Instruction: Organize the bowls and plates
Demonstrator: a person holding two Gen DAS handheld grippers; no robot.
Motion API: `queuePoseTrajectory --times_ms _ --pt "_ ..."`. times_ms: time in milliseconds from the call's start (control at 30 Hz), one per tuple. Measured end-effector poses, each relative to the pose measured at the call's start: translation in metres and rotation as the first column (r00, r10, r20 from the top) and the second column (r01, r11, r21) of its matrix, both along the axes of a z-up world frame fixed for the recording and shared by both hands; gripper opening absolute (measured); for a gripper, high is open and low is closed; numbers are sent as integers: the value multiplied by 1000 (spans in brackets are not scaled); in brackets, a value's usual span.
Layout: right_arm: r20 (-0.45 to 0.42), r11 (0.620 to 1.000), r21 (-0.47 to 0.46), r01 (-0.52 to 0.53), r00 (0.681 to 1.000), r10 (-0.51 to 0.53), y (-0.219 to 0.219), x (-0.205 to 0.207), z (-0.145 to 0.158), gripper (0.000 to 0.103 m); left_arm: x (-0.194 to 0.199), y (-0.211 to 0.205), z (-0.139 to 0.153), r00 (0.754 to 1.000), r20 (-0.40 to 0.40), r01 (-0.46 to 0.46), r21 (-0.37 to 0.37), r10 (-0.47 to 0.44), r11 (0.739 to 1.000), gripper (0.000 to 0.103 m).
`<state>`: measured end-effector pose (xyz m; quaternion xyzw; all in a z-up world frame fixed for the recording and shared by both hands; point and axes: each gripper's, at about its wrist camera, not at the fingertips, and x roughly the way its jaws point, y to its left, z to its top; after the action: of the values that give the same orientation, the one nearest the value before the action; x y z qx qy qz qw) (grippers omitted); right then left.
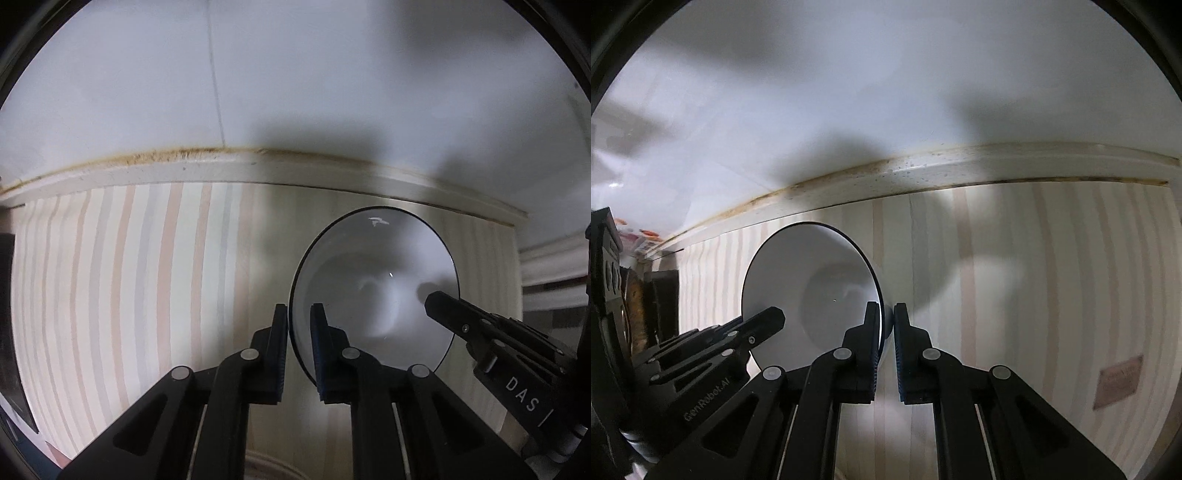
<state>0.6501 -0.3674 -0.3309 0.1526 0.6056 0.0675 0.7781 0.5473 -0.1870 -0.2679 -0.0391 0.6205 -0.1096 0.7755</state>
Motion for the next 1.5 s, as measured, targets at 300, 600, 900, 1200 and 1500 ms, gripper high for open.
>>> queuePoseTrajectory --times_ms 300,600,900,1200,1500 --pt "82 999 -27 22 996 -20 -13 -76 61 9 -51 -26 52 994 64 92 -39 -89 995 10" --pt "119 997 -52 61 991 -54 -29 -157 99 9 -116 -40 71 984 79 165 -64 -160 984 10" --pt "81 994 -48 93 993 -89 -43 -223 86 10 -163 -58 58 970 27 242 -50 -241 969 10" --pt "-11 990 -24 138 990 -138 -62 -262 41 10 -189 -82 25 950 -45 308 -3 -308 951 10" --pt "-67 990 -16 137 988 -138 -70 -269 8 10 -197 -93 1 940 -95 334 44 -329 942 10"
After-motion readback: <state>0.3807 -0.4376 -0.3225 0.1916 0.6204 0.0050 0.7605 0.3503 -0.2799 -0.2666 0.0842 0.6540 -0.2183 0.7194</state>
